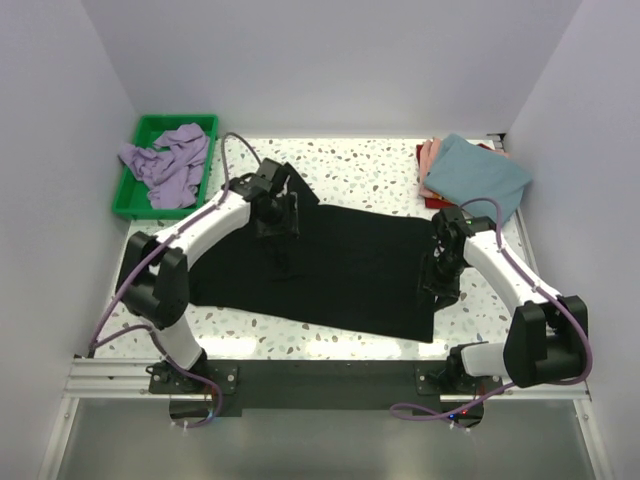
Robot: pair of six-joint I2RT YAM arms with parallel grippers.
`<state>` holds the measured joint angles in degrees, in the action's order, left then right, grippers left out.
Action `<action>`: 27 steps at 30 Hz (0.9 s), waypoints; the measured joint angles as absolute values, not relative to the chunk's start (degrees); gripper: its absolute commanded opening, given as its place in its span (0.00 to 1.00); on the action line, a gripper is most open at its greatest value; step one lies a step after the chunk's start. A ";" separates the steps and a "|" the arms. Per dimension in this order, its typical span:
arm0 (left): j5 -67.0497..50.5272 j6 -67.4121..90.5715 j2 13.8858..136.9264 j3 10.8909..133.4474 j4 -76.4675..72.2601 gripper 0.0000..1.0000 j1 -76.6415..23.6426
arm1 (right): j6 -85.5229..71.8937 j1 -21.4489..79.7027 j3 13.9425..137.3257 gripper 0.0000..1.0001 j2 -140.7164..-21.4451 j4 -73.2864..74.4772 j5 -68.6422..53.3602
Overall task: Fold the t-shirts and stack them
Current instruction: Fold the tshirt
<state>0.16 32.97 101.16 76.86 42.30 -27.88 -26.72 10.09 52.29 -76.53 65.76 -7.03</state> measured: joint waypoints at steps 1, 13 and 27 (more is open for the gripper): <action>-0.34 33.45 99.61 76.95 41.74 0.62 -27.68 | -26.65 10.09 52.51 0.48 -76.38 65.78 -7.03; -5.58 33.85 84.16 62.85 33.63 0.68 -11.27 | -25.65 15.05 57.67 0.49 -75.44 62.67 -10.02; -8.47 33.12 87.70 50.78 29.45 0.68 -8.21 | -31.99 37.32 78.65 0.49 -97.93 45.65 -16.69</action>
